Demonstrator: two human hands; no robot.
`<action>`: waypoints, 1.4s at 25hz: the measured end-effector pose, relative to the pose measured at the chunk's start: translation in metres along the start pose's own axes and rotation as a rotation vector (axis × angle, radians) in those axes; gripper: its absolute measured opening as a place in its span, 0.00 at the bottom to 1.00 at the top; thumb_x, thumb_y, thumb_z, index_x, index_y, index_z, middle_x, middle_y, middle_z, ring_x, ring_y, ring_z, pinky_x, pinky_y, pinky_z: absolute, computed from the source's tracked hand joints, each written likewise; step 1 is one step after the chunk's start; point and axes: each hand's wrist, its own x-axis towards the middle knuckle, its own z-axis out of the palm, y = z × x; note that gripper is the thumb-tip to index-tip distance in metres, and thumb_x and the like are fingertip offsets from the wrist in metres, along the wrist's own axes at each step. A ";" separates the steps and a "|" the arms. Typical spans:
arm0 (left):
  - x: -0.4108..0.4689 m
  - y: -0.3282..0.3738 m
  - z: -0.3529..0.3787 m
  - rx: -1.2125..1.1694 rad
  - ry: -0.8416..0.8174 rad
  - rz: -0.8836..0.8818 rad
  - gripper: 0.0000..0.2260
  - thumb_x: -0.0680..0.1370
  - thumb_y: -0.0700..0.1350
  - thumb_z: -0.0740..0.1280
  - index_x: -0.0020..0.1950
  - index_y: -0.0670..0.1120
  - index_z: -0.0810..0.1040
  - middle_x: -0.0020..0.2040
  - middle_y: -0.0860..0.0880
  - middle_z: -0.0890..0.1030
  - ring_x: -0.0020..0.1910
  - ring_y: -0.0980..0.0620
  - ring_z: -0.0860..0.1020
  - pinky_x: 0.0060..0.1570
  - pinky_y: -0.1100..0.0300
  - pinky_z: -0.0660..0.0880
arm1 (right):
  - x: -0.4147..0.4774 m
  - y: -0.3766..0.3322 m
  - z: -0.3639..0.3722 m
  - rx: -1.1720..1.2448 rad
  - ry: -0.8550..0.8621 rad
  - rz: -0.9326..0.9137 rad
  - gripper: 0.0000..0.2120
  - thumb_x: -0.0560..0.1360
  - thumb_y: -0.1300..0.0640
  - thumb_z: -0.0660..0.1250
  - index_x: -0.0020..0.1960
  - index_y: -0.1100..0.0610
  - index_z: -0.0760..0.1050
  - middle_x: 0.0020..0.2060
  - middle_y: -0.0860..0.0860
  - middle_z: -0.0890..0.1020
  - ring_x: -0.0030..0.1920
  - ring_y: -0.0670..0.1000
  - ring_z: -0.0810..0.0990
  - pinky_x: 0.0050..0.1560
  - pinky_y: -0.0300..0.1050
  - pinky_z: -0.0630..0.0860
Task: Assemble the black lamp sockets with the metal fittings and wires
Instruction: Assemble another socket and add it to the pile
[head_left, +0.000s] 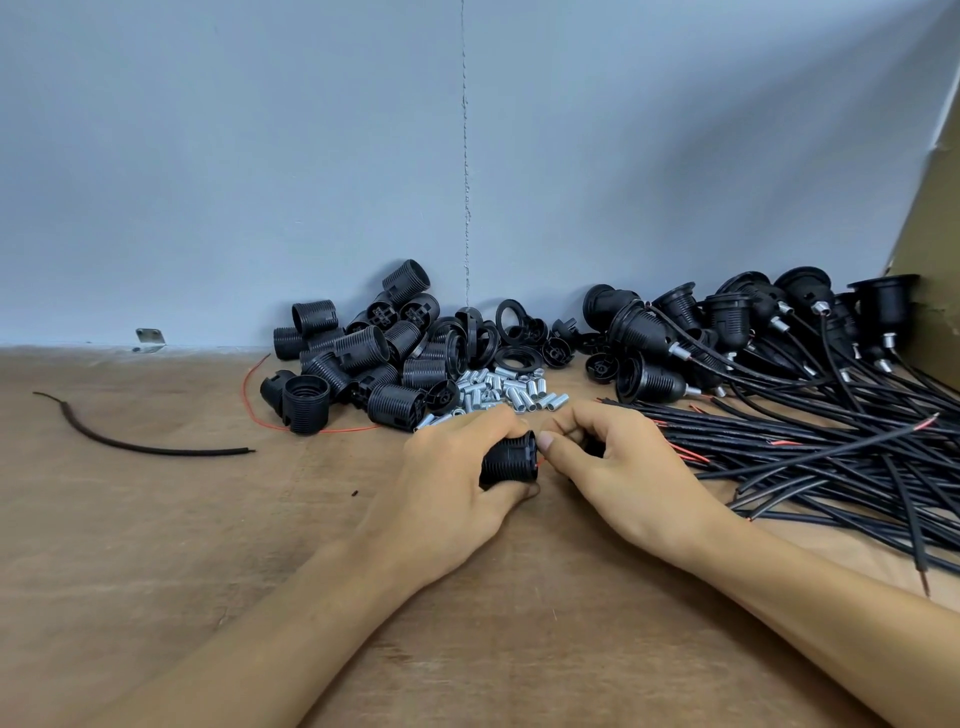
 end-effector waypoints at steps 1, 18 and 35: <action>0.000 0.000 0.000 0.003 0.004 -0.018 0.15 0.69 0.49 0.80 0.49 0.55 0.78 0.39 0.64 0.77 0.45 0.65 0.75 0.45 0.75 0.66 | 0.000 0.000 0.000 0.001 0.002 0.005 0.13 0.78 0.57 0.68 0.35 0.51 0.75 0.29 0.45 0.74 0.33 0.43 0.70 0.40 0.41 0.68; 0.002 -0.001 0.000 0.020 -0.019 -0.077 0.18 0.71 0.50 0.78 0.54 0.61 0.73 0.44 0.63 0.77 0.46 0.61 0.75 0.47 0.74 0.67 | 0.005 0.007 -0.001 -0.030 0.081 0.028 0.09 0.81 0.51 0.64 0.45 0.50 0.82 0.38 0.43 0.84 0.41 0.41 0.79 0.45 0.35 0.73; 0.002 0.004 -0.004 -0.075 -0.019 -0.158 0.16 0.68 0.56 0.75 0.52 0.60 0.74 0.45 0.63 0.80 0.48 0.63 0.77 0.47 0.75 0.68 | 0.013 0.026 -0.031 -0.120 -0.205 -0.111 0.20 0.69 0.53 0.79 0.59 0.44 0.80 0.47 0.43 0.84 0.45 0.42 0.81 0.48 0.37 0.78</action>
